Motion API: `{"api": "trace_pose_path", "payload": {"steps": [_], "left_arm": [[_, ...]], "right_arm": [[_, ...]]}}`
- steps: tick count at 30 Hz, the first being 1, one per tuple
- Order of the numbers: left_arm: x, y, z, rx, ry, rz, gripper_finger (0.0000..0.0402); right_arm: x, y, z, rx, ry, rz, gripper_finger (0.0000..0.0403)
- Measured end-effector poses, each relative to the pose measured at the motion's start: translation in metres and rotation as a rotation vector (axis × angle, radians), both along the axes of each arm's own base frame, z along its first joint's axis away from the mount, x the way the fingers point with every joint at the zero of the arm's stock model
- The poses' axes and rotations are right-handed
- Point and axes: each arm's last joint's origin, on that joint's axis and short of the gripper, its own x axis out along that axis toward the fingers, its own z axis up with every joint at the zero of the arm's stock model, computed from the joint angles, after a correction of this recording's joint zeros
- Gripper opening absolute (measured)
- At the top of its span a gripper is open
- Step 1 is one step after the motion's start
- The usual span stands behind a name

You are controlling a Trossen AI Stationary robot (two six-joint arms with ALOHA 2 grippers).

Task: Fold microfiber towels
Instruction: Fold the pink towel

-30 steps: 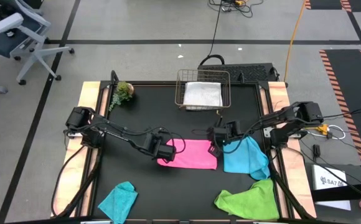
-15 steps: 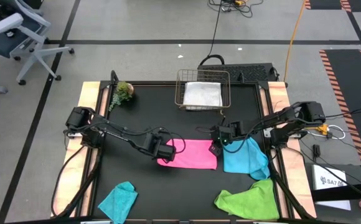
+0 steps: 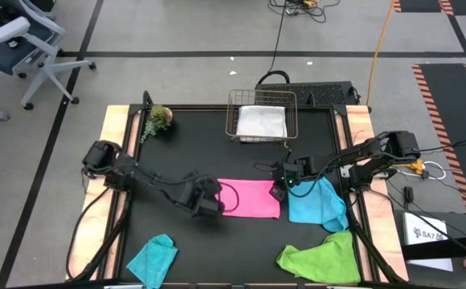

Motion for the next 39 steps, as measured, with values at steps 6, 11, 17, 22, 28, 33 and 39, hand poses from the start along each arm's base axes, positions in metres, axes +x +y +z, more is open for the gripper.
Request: {"api": "trace_pose_path", "payload": {"steps": [6,11,17,22,28,33,39], "left_arm": [[0.014,-0.013,0.003,-0.060,-0.127,-0.110,0.0133],[0.017,-0.013,0.002,-0.068,-0.161,-0.082,0.0133],[0.017,-0.013,0.002,-0.072,-0.164,-0.074,0.0133],[0.017,-0.013,0.002,-0.084,-0.176,-0.050,0.0133],[0.017,-0.016,0.002,-0.155,-0.145,-0.101,0.0133],[0.008,-0.017,-0.003,-0.280,-0.026,-0.063,0.0133],[-0.002,-0.013,-0.009,-0.268,0.026,0.068,0.0133]], "right_arm": [[0.000,0.000,0.000,0.001,-0.003,0.000,0.0136],[0.001,0.000,0.000,0.001,-0.005,0.001,0.0136],[0.001,0.000,0.000,-0.001,-0.007,0.000,0.0130],[0.001,0.000,0.000,-0.004,-0.005,-0.009,0.0089],[0.001,0.000,0.000,-0.008,-0.005,-0.011,0.0029],[0.001,0.000,0.000,-0.003,-0.010,-0.010,0.0004],[0.001,0.000,0.000,0.004,-0.011,-0.018,0.0006]]}}
